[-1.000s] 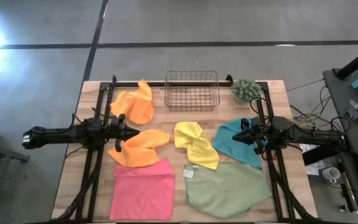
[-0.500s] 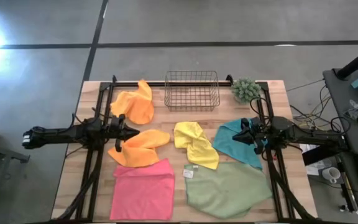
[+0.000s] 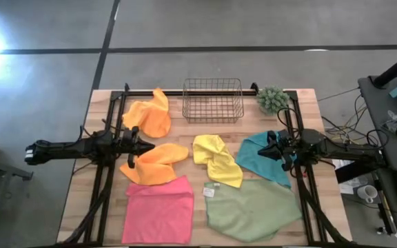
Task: Fold microfiber towels
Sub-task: Fold the pink microfiber cloth
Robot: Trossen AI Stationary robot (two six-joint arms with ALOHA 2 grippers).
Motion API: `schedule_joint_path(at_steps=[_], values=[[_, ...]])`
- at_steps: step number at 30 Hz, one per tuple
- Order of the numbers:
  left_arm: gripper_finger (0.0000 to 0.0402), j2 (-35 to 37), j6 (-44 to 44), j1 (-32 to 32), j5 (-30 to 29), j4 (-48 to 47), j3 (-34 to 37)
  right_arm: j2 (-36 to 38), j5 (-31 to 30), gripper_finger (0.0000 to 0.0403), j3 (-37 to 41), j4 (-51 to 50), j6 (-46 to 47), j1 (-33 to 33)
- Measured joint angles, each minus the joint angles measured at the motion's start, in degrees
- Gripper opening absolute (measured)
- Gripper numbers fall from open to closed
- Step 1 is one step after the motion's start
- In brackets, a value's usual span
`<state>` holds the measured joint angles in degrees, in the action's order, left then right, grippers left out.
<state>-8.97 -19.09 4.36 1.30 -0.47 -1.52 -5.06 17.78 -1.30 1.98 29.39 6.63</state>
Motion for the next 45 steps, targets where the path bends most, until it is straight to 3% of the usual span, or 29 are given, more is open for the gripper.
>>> schedule_joint_path(at_steps=[8, 20, 29, 33, 38, 42, 45], values=[[0.0002, 0.0, -1.2, 0.0, 0.0, 0.0, 0.0, 0.0, -0.5, 0.0009, 0.0, 0.0, -0.1, 0.0], [0.0002, 0.0, -1.6, 0.0, -0.6, 5.2, 0.0, 0.0, -10.3, 0.0009, 0.1, -0.3, -2.3, 0.0], [0.0005, -0.4, -1.6, 0.0, -0.6, 6.9, 0.0, 0.0, -10.4, 0.0009, 0.1, 0.0, -2.4, 0.0], [0.0038, -1.8, -3.1, 0.0, -0.7, 7.0, 0.0, 0.0, -10.4, 0.0009, 0.1, 0.0, -2.4, 0.0], [0.0114, -4.0, -3.7, 0.0, -0.7, 8.4, 0.0, 0.0, -10.6, 0.0009, 0.1, 0.0, -2.4, 0.0], [0.0165, -5.0, -9.1, 0.0, -0.5, 14.0, 0.0, 0.0, -11.9, 0.0009, 0.1, 0.0, -0.9, 0.0], [0.0181, -5.7, -10.6, 0.0, 1.3, 20.8, 0.0, 0.0, -11.9, 0.0009, 0.1, 0.0, 0.5, 0.0]])
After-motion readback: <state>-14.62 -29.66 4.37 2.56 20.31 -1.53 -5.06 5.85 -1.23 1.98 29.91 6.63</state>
